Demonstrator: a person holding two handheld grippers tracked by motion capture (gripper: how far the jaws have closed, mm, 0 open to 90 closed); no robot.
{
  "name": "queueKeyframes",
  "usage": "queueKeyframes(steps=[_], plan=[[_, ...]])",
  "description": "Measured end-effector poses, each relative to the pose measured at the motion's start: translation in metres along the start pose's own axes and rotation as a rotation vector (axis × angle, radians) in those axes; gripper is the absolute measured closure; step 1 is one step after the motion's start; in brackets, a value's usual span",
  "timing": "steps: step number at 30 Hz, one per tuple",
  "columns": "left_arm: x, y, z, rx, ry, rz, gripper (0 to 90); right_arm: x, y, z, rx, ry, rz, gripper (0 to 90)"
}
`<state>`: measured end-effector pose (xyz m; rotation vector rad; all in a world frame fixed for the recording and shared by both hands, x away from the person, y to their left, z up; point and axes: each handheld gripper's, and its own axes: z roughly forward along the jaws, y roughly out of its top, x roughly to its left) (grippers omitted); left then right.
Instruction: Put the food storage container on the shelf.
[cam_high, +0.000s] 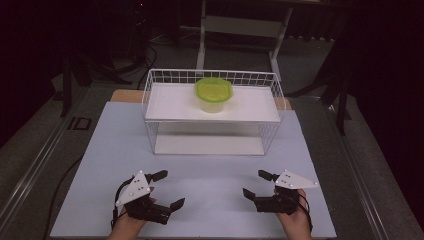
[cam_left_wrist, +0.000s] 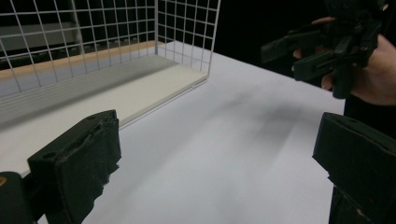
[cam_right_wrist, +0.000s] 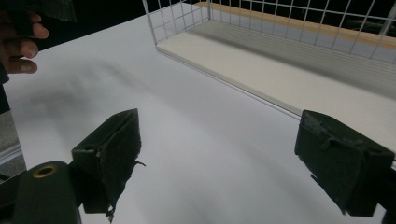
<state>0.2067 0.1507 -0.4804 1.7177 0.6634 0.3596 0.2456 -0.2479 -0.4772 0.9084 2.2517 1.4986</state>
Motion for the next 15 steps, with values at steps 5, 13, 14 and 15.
queueKeyframes(steps=[5,13,14,15], plan=[[-0.0007,-0.0015,-0.0019,-0.005,0.003,0.013,1.5,-0.0016,-0.0004,-0.0009,-0.012,-0.005,0.002,14.3],[0.0022,-0.0017,-0.0032,-0.015,0.010,0.014,1.5,0.0022,-0.0008,0.0010,-0.009,-0.003,-0.038,14.3],[0.0025,-0.0018,-0.0036,-0.013,0.013,0.016,1.5,0.0022,-0.0008,0.0010,-0.009,-0.003,-0.038,14.3],[0.0029,-0.0018,-0.0040,-0.013,0.018,0.015,1.5,0.0031,-0.0011,0.0022,-0.003,0.004,-0.044,14.3]])
